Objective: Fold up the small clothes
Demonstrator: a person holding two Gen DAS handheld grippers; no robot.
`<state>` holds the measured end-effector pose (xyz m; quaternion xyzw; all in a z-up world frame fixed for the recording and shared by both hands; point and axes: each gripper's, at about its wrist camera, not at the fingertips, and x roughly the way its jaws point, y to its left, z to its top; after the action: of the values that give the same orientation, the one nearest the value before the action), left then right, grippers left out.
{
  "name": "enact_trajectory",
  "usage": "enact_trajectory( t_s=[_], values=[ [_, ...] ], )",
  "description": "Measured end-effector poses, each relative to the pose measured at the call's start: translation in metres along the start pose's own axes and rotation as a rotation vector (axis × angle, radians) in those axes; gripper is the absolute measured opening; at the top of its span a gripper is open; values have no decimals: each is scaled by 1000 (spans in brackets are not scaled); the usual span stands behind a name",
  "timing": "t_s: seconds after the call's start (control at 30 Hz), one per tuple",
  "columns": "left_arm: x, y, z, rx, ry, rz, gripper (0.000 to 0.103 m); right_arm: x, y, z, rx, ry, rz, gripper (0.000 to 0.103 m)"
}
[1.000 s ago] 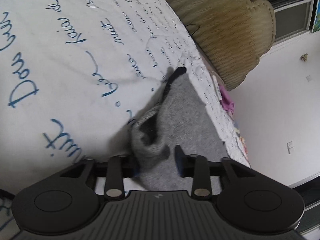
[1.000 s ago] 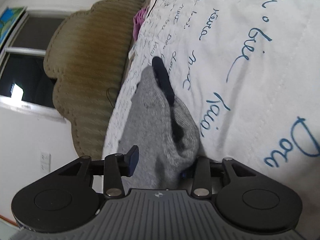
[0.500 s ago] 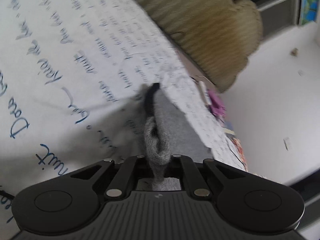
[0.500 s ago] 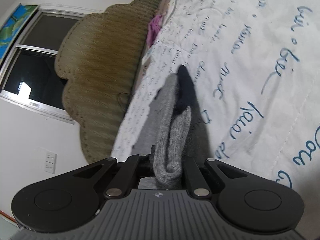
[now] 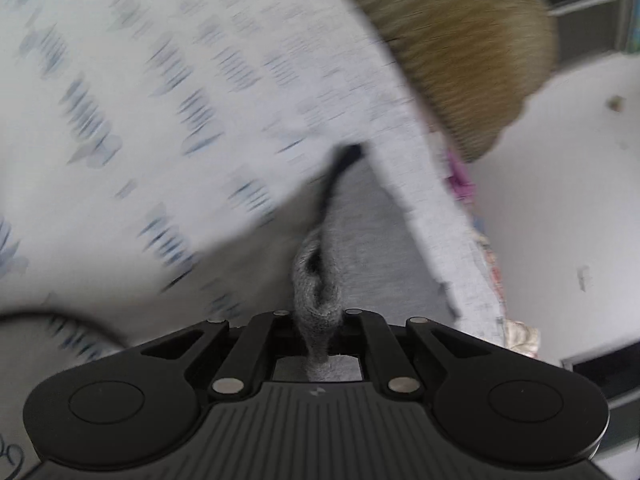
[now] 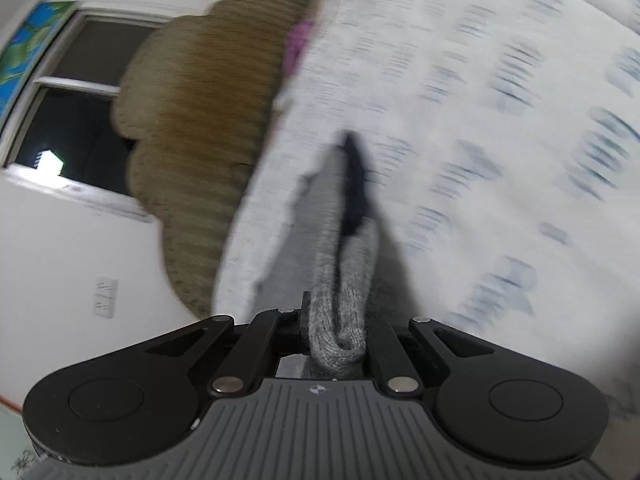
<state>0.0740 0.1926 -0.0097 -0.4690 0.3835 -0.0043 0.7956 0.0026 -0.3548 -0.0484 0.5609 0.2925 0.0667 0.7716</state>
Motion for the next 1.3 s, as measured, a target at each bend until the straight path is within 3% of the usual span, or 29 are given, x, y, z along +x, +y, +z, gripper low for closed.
enact_trajectory(
  t_s=[0.17, 0.5, 0.57, 0.6, 0.63, 0.67, 0.73, 0.77, 0.8, 0.83, 0.9, 0.97, 1.0, 1.07, 1.13, 1.2, 1.3],
  values=[
    [12, 3, -7, 42, -12, 48, 4, 7, -4, -8, -10, 2, -3, 8],
    [19, 5, -4, 96, -13, 17, 7, 4, -16, -12, 32, -4, 16, 6],
    [16, 6, -1, 88, 0, -9, 9, 3, -12, -9, 29, 3, 1, 21],
    [9, 8, 1, 73, 11, -31, 16, -2, -10, -7, 26, 20, 4, 26],
    [0, 9, 2, 74, 20, -50, 26, -10, -7, -4, 22, 24, 8, 40],
    [-15, 9, 3, 94, 12, -59, 29, -22, -3, 0, 4, 12, 12, 57],
    [-53, 1, 5, 193, -61, -58, 30, -53, 10, 10, -78, -87, -2, 74],
    [-69, -9, 6, 264, -111, -38, 31, -66, 16, 16, -129, -147, -18, 77],
    [-82, -20, 7, 329, -167, -3, 41, -74, 26, 25, -196, -193, -31, 77],
    [-90, -34, 9, 391, -238, 37, 65, -74, 36, 34, -255, -203, -43, 77],
    [-88, -64, 12, 515, -400, 85, 98, -53, 61, 54, -368, -178, -88, 77],
    [-66, -85, 16, 589, -553, 113, 100, -15, 85, 70, -482, -130, -112, 76],
    [-49, -93, 22, 605, -564, 142, 100, 7, 96, 76, -526, -116, -129, 74],
    [-6, -113, 32, 628, -496, 181, 99, 51, 112, 86, -570, -53, -134, 62],
    [34, -132, 35, 695, -387, 160, 99, 92, 124, 94, -619, 27, -166, 51],
    [70, -149, 31, 805, -318, 189, 99, 127, 132, 94, -704, 95, -245, 51],
    [120, -158, 33, 884, -244, 325, 99, 158, 126, 90, -805, 157, -351, 51]
  ],
)
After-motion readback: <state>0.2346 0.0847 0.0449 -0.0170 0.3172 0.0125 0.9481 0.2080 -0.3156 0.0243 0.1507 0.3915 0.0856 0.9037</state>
